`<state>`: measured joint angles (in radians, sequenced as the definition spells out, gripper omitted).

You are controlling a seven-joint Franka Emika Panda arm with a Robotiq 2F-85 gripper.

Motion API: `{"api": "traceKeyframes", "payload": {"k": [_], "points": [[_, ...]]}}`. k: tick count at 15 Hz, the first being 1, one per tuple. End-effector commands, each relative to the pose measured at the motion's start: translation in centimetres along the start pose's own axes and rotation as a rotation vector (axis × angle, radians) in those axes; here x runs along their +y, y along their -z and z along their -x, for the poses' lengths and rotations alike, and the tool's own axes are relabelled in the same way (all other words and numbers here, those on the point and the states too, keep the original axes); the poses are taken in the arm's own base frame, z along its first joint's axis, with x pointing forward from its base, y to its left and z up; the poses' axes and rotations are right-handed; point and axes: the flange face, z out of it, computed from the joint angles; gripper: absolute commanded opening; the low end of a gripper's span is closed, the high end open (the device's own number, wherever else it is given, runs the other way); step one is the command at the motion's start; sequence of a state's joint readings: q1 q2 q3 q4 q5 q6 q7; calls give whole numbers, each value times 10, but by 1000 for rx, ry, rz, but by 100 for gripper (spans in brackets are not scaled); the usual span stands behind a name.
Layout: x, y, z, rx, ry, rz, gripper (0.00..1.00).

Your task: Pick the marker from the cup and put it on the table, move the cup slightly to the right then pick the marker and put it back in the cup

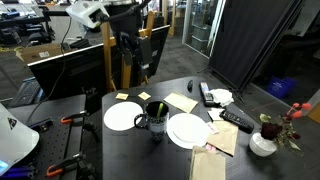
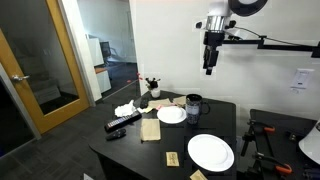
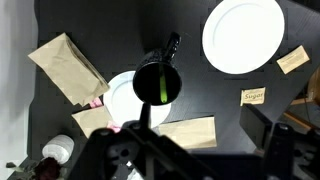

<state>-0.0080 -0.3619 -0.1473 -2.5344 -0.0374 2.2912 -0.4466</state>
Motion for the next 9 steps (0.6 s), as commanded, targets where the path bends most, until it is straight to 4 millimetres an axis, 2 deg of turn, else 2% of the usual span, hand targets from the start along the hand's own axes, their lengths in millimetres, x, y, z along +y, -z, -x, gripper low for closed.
{"api": "traceKeyframes", "payload": {"k": [1,2,3,7,9], "points": [[-1,-14,-1,-5,15,14,60],[-1,-19,-1,-6,16,14,53],[0,-23,-2,-7,14,16,49],[1,-43,-8,-3,14,32,55],[2,-53,-12,-4,17,38,55]]}}
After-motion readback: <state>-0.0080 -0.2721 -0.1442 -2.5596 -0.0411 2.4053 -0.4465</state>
